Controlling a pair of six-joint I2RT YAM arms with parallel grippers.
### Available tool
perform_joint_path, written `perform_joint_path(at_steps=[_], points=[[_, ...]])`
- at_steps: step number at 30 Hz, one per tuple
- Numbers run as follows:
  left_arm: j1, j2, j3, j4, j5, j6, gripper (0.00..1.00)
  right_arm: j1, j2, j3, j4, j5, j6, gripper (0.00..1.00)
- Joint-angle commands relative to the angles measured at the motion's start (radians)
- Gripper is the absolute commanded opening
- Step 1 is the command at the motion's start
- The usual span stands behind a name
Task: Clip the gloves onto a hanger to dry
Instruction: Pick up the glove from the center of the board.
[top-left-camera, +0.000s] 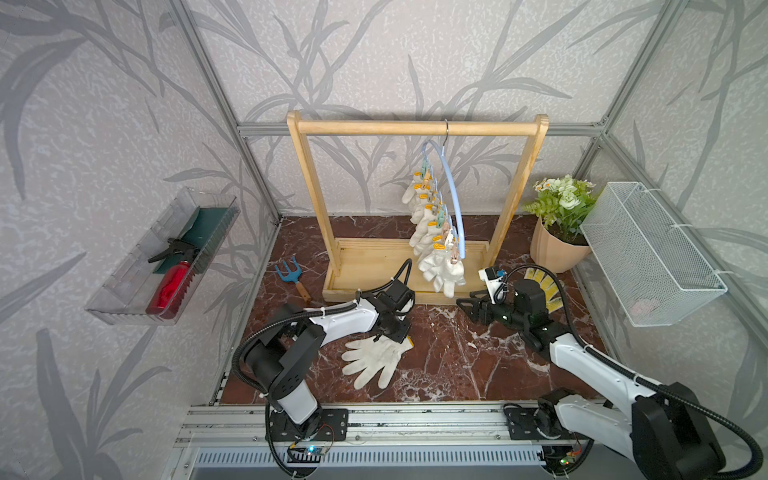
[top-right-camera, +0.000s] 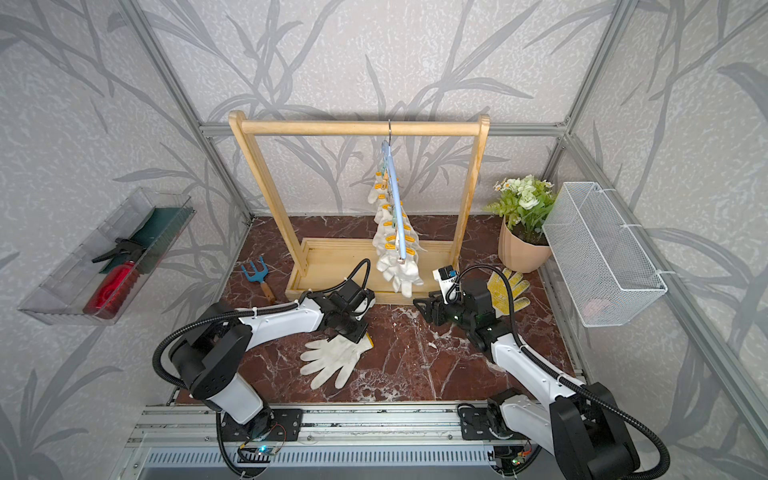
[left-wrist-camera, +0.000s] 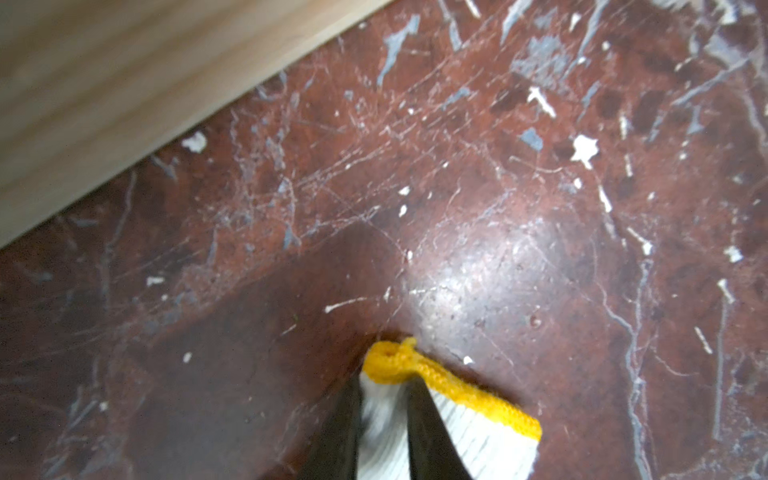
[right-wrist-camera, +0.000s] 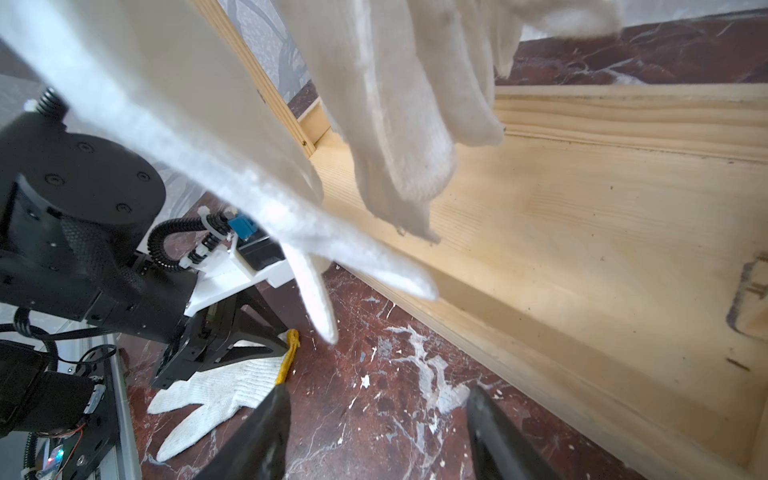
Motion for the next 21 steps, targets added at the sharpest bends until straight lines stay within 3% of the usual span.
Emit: perform_joint_path(at_steps=[1,4,8,16,21], points=[[-0.006,0.039,-0.007,-0.011,0.003,-0.019,0.08,0.060,-0.014,-0.010,-0.058,0.050,-0.029,0.67],[-0.006,-0.005,0.004,-0.002,0.006,-0.015,0.00,0.121,-0.001,-0.018,-0.042,0.041,-0.015,0.67],[-0.004,-0.125,-0.005,0.051,-0.021,-0.030,0.00,0.169,0.031,-0.056,0.048,0.010,0.058,0.67],[-0.006,-0.391,-0.174,0.445,0.032,-0.067,0.00,0.225,0.108,-0.070,0.251,0.006,0.171,0.66],[-0.006,-0.451,-0.199,0.524,0.059,-0.039,0.00,0.245,0.176,-0.056,0.439,-0.041,0.239,0.66]])
